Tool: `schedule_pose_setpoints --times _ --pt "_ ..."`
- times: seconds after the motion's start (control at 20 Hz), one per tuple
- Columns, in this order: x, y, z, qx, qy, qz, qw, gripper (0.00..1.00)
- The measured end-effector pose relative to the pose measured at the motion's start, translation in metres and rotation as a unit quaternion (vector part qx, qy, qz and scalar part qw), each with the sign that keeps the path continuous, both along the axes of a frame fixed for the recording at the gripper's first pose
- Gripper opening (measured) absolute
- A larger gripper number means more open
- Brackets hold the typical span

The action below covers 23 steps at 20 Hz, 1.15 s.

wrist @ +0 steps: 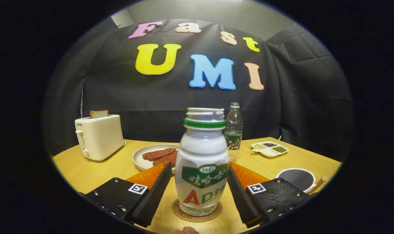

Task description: Take the bottle from table, then pour the juice into the cup, finally place the bottle on the coaster

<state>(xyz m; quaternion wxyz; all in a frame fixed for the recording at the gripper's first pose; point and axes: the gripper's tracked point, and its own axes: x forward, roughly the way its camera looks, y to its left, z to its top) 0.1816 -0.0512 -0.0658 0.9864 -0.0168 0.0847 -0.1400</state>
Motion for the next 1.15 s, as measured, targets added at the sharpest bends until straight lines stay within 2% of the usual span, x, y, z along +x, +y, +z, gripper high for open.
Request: schedule_pose_setpoints --times 0.2,0.45,0.55,0.75,0.95,1.05,1.15 --pt "-0.018 0.009 0.036 -0.001 -0.006 0.026 1.0 0.96" --pt "-0.052 0.031 0.118 -0.035 -0.042 0.077 0.996 0.95" --pt "-0.07 0.028 0.13 -0.048 -0.043 0.078 0.995 0.95" --pt "-0.099 0.026 0.144 -0.009 -0.076 0.096 0.992 0.95" --pt "-0.135 -0.018 0.141 -0.001 -0.09 0.091 0.992 0.95" --pt "-0.15 -0.056 0.134 0.003 -0.104 0.096 0.99 0.95" --pt "-0.161 -0.107 0.122 -0.021 -0.109 0.092 0.99 0.95"
